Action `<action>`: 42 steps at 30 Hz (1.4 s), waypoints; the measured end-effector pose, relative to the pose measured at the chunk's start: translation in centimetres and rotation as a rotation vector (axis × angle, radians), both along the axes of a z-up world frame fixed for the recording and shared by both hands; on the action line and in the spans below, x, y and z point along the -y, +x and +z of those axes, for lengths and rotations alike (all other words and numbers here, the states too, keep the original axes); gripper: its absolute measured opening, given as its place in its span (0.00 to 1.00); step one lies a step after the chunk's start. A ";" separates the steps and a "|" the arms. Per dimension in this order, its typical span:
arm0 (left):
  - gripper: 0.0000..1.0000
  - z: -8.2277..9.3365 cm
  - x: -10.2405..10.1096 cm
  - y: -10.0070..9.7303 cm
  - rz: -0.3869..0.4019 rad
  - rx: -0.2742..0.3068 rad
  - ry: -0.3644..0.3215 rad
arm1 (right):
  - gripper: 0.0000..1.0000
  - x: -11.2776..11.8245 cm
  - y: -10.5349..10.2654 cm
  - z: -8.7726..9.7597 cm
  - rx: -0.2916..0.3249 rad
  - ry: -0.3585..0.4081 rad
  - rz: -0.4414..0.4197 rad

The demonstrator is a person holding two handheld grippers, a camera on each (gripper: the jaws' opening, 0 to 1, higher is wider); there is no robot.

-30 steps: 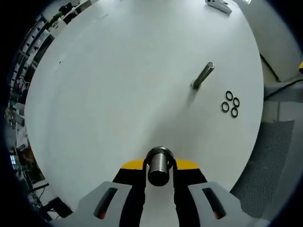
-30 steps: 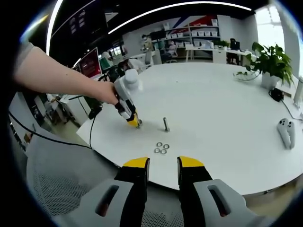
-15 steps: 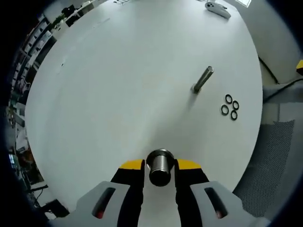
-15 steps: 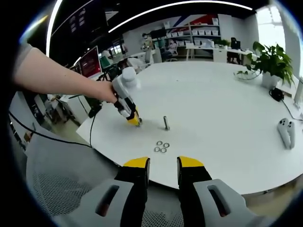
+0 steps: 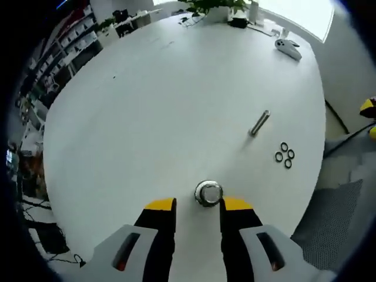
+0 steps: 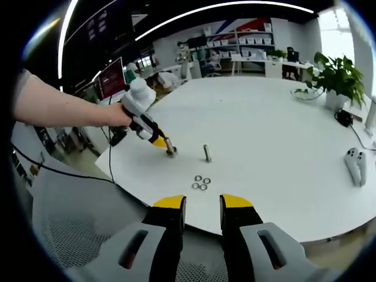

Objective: Place the washer onto the threaded stud by aligning its center hole with the stud, sliding it down to the base, and recovering from edge contact or off-axis alignment until the washer reaches the visible bottom stop.

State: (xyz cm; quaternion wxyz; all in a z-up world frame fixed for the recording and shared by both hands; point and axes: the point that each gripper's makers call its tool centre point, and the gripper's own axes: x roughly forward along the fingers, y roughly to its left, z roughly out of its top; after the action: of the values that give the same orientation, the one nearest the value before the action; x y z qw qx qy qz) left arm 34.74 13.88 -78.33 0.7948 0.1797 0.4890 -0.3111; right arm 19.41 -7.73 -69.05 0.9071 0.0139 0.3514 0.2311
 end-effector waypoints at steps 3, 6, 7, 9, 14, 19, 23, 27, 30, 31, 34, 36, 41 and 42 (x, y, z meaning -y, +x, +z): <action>0.25 0.5 -1.0 -1.6 0.028 0.005 -0.015 | 0.25 -0.1 -0.1 0.0 -0.001 0.001 0.005; 0.25 1.3 -1.3 -2.0 0.077 0.026 -0.081 | 0.25 -0.1 -0.1 0.0 -0.001 0.004 0.007; 0.24 1.6 -1.4 -2.2 0.090 0.031 -0.100 | 0.25 -0.2 -0.1 0.0 -0.003 0.005 0.007; 0.24 2.2 -1.8 -2.6 0.104 0.046 -0.124 | 0.25 -0.2 -0.1 0.0 -0.002 0.004 0.010; 0.24 4.4 -2.6 -3.6 0.159 0.104 -0.207 | 0.25 -0.2 -0.2 -0.1 -0.006 0.004 0.011; 0.27 6.9 -3.2 -5.1 0.228 0.146 -0.296 | 0.25 -0.2 -0.2 -0.1 -0.003 0.004 0.012; 0.28 8.1 -3.7 -6.6 0.219 0.174 -0.298 | 0.25 -0.2 0.0 0.2 0.012 0.011 0.004; 0.28 9.3 -4.5 -7.7 0.240 0.191 -0.331 | 0.25 0.2 0.1 0.2 0.014 0.007 -0.018; 0.29 10.2 -5.2 -8.3 0.249 0.206 -0.361 | 0.25 0.4 0.0 0.0 0.000 0.000 -0.031; 0.29 10.5 -5.4 -8.5 0.249 0.209 -0.367 | 0.25 0.5 0.0 -0.1 -0.003 -0.003 -0.032; 0.29 11.5 -6.1 -9.4 0.268 0.222 -0.405 | 0.25 0.7 0.0 -0.2 -0.009 -0.007 -0.044; 0.29 11.9 -6.4 -10.1 0.269 0.223 -0.413 | 0.25 0.8 -0.1 -0.3 -0.019 -0.010 -0.052; 0.28 12.6 -7.4 -11.7 0.302 0.259 -0.453 | 0.25 1.0 -0.1 -0.5 -0.028 -0.024 -0.055; 0.28 12.6 -7.6 -11.9 0.305 0.264 -0.451 | 0.25 1.0 -0.1 -0.5 -0.029 -0.023 -0.058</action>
State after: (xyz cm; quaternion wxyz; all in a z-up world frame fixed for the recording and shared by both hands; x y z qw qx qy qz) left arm 22.80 21.49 -65.77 0.9090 -0.0378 0.3212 -0.2629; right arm 19.27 -8.75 -69.58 0.9083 0.0168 0.3668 0.2005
